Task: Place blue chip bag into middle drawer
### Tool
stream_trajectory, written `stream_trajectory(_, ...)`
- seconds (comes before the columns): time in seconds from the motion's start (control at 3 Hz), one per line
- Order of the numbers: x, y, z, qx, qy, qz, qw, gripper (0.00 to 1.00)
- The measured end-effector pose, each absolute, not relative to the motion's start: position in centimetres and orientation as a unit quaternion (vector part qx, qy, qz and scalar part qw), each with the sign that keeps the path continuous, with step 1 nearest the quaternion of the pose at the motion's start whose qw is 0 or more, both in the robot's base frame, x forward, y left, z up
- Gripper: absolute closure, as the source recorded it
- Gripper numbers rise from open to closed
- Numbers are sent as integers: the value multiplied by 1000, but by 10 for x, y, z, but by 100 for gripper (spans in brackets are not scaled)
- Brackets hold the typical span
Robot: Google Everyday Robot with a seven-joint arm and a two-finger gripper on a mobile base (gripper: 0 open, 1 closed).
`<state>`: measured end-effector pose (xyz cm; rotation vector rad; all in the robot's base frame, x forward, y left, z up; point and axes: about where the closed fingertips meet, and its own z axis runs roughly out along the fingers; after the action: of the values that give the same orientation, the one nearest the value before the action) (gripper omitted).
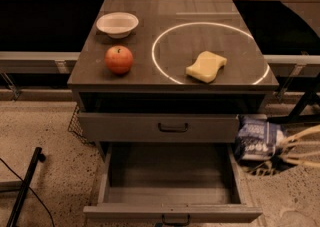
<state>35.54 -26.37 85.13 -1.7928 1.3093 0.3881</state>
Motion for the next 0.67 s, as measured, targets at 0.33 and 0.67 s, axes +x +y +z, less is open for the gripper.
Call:
stream_trajectory(0.33, 332, -239, 810, -743, 483, 162, 434, 100)
stream_trajectory(0.67, 317, -220, 780, -748, 470, 145, 446, 100)
